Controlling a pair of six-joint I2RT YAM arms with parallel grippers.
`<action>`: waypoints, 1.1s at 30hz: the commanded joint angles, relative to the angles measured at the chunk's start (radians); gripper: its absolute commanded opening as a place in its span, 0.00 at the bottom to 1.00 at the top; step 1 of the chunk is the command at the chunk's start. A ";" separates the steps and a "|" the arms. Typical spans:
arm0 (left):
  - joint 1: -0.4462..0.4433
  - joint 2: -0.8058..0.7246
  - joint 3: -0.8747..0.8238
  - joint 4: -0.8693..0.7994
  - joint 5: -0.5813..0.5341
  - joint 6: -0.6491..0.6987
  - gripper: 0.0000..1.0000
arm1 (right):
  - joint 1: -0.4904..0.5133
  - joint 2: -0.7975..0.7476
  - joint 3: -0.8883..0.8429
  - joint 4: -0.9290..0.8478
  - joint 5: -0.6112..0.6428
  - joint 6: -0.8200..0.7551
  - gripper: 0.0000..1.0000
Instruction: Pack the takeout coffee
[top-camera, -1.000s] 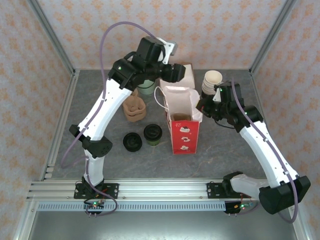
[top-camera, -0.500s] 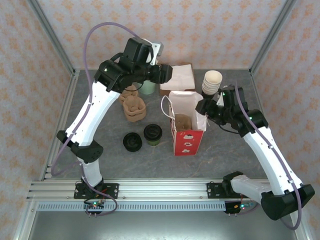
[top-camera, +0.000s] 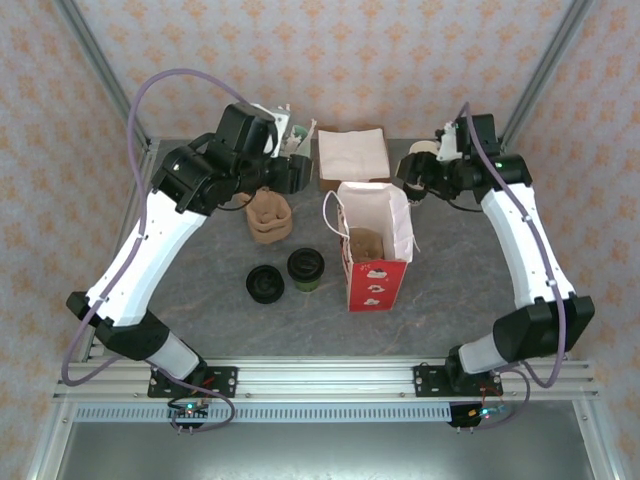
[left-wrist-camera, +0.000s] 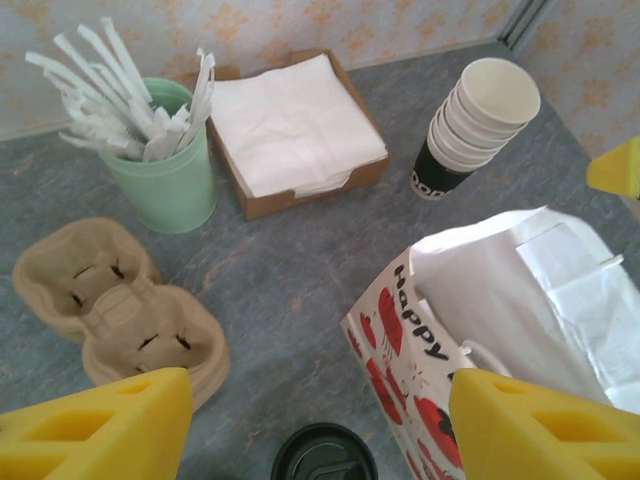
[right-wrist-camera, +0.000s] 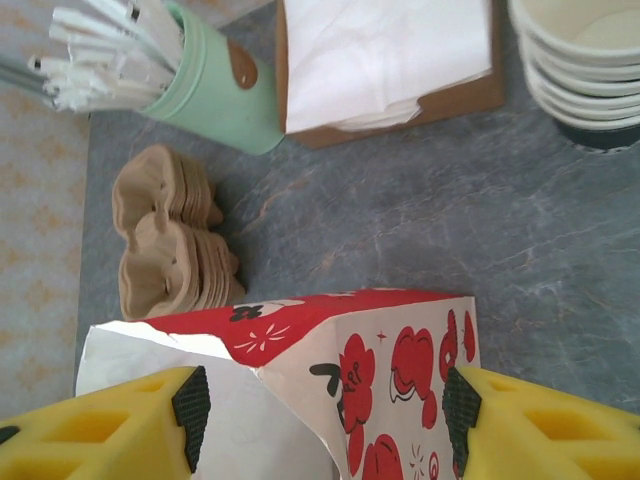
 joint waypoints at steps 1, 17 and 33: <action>0.009 -0.024 -0.048 -0.012 -0.040 -0.013 0.69 | 0.005 0.002 0.009 -0.023 -0.070 -0.092 0.66; 0.009 -0.122 -0.281 0.017 -0.032 -0.029 0.69 | 0.087 0.083 -0.013 -0.100 -0.019 -0.226 0.55; -0.001 -0.133 -0.500 0.076 0.021 -0.183 0.63 | 0.127 -0.080 -0.146 -0.131 -0.033 -0.185 0.10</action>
